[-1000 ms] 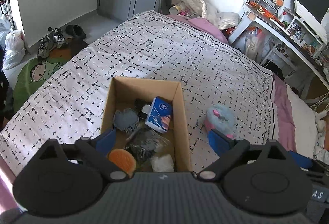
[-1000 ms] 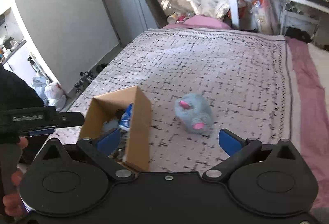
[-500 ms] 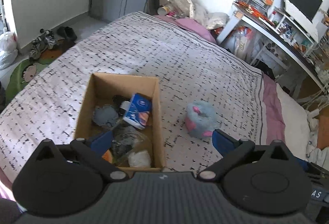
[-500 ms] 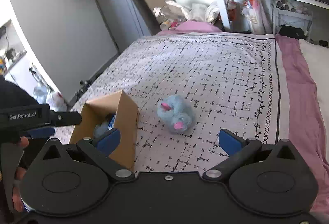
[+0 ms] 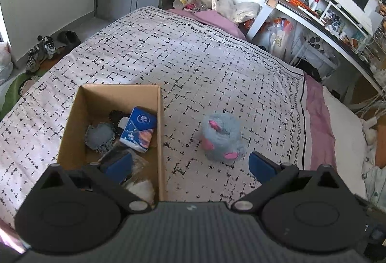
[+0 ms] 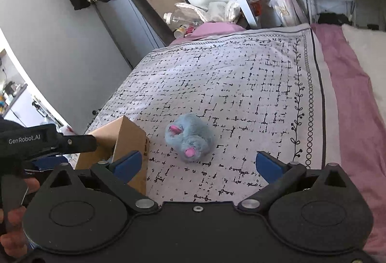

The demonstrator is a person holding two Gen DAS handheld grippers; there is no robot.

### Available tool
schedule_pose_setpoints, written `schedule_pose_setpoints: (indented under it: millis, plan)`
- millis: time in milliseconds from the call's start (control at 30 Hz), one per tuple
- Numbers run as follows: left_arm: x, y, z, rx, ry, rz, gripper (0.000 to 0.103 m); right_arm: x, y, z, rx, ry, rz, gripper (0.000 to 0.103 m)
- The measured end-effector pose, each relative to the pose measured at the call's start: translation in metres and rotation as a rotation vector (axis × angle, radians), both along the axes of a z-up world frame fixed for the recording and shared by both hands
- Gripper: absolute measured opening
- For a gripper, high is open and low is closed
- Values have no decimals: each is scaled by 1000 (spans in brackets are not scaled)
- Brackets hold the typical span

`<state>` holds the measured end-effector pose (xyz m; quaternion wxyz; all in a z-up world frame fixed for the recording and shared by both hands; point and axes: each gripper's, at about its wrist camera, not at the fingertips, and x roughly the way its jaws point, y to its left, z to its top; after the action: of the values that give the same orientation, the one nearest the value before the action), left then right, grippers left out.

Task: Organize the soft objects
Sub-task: 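Move both open tools to the grey plush mouse, then close the left gripper on the grey plush mouse while the right gripper also grips it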

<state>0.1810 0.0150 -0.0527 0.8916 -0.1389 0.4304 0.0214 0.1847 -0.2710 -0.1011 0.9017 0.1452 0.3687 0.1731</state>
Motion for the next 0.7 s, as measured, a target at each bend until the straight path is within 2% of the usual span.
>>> schedule_pose_setpoints:
  millis: [100, 200, 300, 500, 600, 700]
  plan:
    - [10, -6, -3, 4, -6, 4, 102, 9, -4, -8, 19, 23, -1, 91]
    - [19, -10, -8, -30, -9, 15, 101, 17, -8, -13, 51, 40, -10, 86]
    - [29, -14, -13, -40, -12, 24, 100, 26, -11, -17, 90, 66, -5, 83]
    - [46, -16, -24, -79, -9, 34, 98, 49, -5, -25, 95, 92, 11, 76]
    - [57, -16, -29, -87, 3, 24, 89, 63, -1, -28, 102, 106, 22, 72]
    - [71, -15, -37, -102, 32, 15, 77, 77, 5, -32, 104, 123, 35, 69]
